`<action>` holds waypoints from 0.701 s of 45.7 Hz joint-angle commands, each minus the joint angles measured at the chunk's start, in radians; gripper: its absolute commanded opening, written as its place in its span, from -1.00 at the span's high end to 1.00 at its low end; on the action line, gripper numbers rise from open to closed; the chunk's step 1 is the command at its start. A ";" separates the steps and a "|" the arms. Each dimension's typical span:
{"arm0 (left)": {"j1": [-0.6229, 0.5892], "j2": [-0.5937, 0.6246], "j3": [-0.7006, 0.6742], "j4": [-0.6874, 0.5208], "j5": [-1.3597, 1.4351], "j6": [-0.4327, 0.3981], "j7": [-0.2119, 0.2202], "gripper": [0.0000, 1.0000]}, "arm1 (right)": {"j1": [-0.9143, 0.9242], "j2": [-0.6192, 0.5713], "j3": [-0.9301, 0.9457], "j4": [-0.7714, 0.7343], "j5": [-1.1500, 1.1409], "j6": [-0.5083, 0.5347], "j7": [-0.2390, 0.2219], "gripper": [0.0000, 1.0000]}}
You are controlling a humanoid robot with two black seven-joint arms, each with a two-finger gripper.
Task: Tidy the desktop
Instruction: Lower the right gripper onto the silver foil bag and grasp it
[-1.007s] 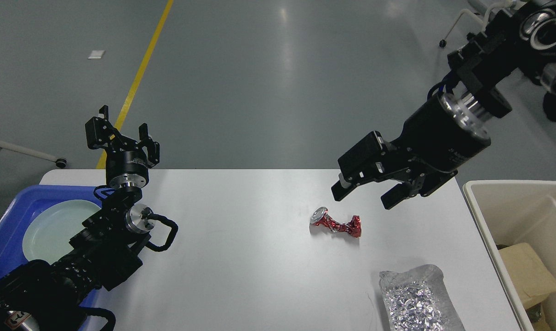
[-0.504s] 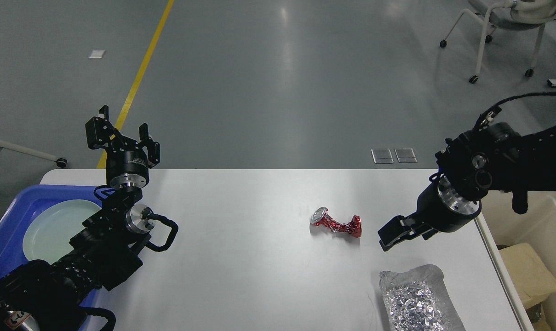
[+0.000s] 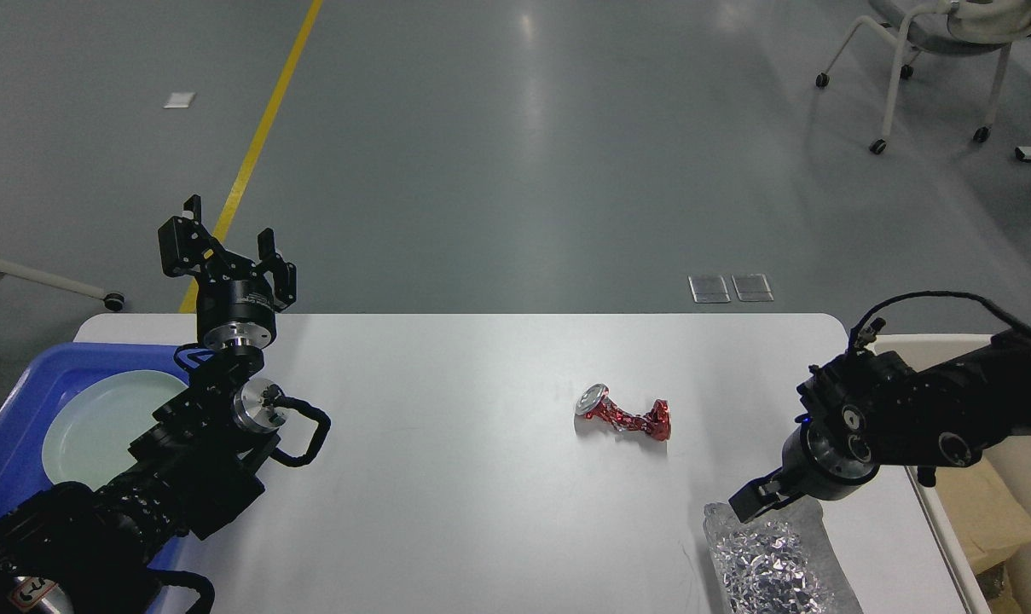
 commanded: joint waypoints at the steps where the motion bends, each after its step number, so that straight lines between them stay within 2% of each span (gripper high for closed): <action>1: 0.000 0.000 0.000 0.000 0.000 0.000 0.000 -1.00 | -0.057 0.009 -0.006 -0.057 -0.018 -0.022 0.001 -1.00; 32: 0.000 0.000 0.000 0.000 0.000 0.000 0.000 -1.00 | -0.034 -0.034 -0.031 -0.058 -0.051 -0.052 0.001 -0.95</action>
